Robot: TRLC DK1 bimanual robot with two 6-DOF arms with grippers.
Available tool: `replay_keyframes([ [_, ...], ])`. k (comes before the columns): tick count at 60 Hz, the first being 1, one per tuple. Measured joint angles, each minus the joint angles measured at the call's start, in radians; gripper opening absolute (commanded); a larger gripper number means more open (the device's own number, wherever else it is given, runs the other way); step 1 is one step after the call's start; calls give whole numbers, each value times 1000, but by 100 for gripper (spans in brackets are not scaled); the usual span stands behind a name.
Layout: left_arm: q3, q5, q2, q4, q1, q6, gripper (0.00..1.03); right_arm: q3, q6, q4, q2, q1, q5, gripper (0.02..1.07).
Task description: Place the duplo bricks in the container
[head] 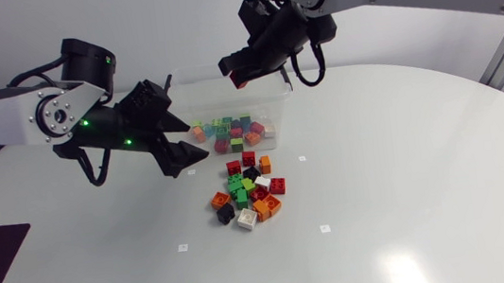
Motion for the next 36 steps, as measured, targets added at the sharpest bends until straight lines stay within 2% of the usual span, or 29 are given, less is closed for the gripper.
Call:
replay_keyframes([
  [15, -52, 0, 0, -2, -65, 133, 95, 85, 24, 26, 82, -24, 4, 30],
  [31, -93, 0, 39, -3, -100, 318, 95, 164, 38, 51, 155, -52, 4, 30],
  [36, -101, 0, 65, -3, -104, 385, 95, 197, 45, 52, 180, -55, 4, 39],
])
